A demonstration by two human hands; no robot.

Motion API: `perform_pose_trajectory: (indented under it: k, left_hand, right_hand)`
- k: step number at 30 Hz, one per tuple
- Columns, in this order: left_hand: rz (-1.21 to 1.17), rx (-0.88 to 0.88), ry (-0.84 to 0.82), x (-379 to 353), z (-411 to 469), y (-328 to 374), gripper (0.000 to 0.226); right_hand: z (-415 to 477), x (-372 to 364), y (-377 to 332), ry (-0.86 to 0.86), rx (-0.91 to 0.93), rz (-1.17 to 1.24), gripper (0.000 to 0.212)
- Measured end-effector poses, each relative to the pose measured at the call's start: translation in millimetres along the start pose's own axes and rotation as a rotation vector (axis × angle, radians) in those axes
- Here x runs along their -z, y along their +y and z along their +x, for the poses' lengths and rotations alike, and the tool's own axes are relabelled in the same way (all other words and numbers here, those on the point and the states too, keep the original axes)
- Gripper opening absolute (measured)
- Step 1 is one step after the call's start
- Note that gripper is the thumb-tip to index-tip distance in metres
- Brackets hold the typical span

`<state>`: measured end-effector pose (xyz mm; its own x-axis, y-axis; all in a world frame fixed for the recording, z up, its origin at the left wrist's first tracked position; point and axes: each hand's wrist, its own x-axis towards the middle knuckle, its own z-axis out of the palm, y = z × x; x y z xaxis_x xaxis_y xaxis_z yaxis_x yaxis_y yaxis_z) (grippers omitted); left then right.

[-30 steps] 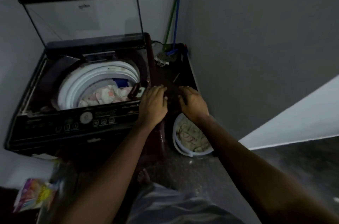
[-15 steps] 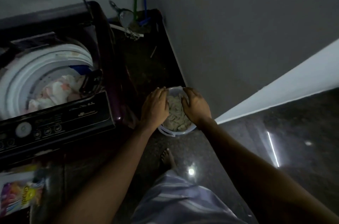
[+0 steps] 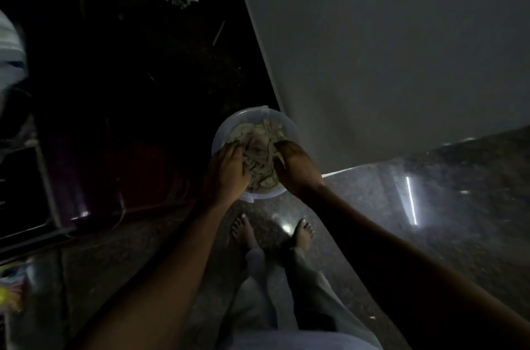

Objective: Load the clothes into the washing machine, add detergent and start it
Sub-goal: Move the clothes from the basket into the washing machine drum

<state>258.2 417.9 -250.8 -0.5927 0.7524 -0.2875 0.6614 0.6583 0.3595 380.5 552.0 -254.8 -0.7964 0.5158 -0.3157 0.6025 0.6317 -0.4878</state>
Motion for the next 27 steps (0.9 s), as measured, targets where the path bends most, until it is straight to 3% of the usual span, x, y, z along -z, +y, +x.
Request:
perform_pose_trajectory:
  k: [12, 16, 20, 22, 27]
  left_hand:
    - [0.031, -0.011, 0.005, -210, 102, -87, 0.051]
    - [0.025, 0.018, 0.02, -255, 125, -109, 0.053]
    - [-0.044, 0.054, 0.03, -282, 133, -129, 0.052]
    - [-0.116, 0.075, 0.032, -285, 131, -134, 0.05]
    - [-0.304, 0.108, 0.057, -262, 107, -123, 0.052]
  right_hand:
    - [128, -206, 138, -0.13, 0.103, -0.163, 0.055]
    - [172, -262, 158, -0.169, 0.195, -0.331, 0.064]
    - [189, -292, 160, -0.105, 0.201, -0.501, 0.046]
    - [191, -287, 161, -0.064, 0.18, -0.435, 0.039]
    - [160, -243, 145, 0.001, 0.07, 0.014, 0.037]
